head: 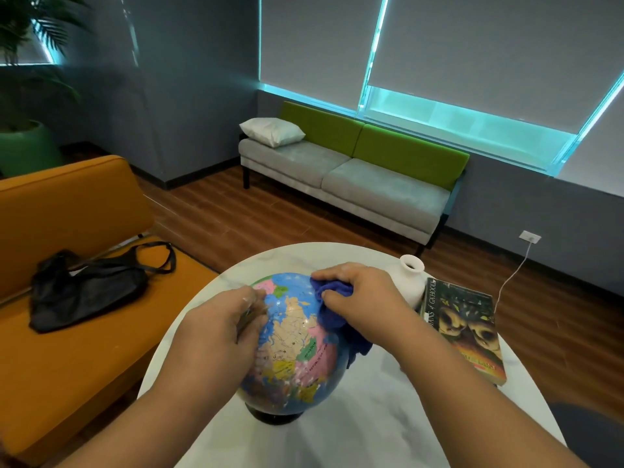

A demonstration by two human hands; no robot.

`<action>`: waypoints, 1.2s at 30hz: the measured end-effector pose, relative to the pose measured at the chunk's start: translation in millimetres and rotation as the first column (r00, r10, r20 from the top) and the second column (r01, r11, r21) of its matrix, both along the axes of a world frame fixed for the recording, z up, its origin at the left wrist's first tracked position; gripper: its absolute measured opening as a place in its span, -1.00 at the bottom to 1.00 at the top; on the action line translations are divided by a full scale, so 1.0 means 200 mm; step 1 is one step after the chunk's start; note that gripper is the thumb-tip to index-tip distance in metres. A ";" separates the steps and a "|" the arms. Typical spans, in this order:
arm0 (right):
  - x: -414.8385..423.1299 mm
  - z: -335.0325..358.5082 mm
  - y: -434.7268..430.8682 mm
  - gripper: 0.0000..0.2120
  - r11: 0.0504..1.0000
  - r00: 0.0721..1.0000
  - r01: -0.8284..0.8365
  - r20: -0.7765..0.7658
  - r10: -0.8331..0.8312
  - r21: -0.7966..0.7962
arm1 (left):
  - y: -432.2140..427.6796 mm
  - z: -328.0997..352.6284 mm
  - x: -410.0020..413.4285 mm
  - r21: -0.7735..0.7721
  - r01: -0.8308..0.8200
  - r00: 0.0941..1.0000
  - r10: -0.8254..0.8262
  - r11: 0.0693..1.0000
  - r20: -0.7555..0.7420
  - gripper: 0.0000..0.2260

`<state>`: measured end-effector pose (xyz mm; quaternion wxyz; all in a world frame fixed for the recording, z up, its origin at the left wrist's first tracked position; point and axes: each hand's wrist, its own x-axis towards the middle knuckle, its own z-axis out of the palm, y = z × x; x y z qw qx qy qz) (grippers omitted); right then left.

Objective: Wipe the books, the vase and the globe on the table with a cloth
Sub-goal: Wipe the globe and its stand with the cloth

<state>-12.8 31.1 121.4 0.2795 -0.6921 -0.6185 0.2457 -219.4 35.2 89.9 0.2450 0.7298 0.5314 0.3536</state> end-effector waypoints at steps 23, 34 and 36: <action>-0.12 0.02 -0.06 -0.71 0.990 0.970 -0.095 0.233 0.070 0.099 | 0.00 -0.02 0.00 -0.016 -0.012 1.000 0.012 1.000 -0.007 -0.92; -0.16 0.02 -0.12 -0.53 0.971 0.951 -0.193 0.270 0.151 0.139 | 0.01 -0.02 -0.01 -0.034 -0.022 1.000 0.023 0.999 0.012 -0.93; -0.15 0.01 -0.10 -0.51 0.983 0.965 -0.118 0.250 0.080 0.141 | 0.01 -0.02 -0.01 -0.043 -0.024 0.999 0.025 0.999 0.032 -0.93</action>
